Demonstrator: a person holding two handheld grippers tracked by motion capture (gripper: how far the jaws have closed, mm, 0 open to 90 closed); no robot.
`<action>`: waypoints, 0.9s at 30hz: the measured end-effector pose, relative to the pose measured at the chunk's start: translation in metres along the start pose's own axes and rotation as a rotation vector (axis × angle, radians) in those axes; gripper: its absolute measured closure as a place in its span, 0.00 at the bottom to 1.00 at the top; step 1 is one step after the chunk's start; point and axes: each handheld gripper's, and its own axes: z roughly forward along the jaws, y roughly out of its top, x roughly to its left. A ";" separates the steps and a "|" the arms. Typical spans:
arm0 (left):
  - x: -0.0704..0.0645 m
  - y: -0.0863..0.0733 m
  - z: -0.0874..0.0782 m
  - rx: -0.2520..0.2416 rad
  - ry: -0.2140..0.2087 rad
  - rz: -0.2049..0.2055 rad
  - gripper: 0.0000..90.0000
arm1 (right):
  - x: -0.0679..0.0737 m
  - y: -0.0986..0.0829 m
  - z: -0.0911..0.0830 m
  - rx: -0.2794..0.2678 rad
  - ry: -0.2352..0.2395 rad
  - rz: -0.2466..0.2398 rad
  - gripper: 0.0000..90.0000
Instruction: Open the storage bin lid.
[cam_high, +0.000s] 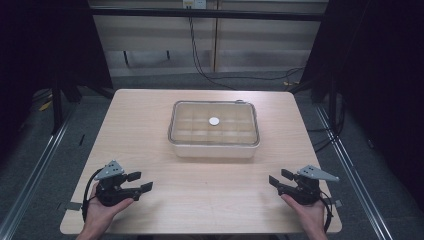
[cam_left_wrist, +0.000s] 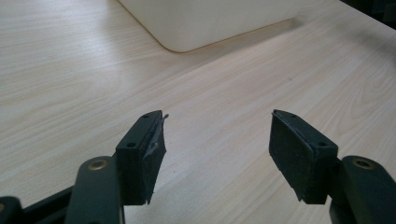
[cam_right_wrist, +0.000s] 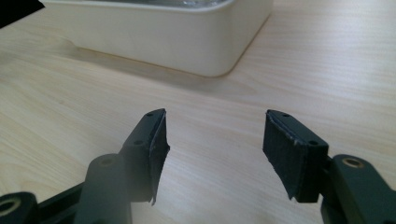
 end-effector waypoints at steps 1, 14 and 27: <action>0.001 0.000 0.000 -0.003 0.001 0.000 0.40 | 0.000 0.001 0.000 -0.010 0.007 0.010 0.44; -0.006 0.012 0.009 0.007 0.008 -0.013 0.33 | -0.001 0.007 0.001 0.014 0.077 0.044 0.36; -0.003 0.039 0.027 0.025 0.011 -0.001 0.33 | -0.005 0.032 0.003 0.012 0.080 0.014 0.37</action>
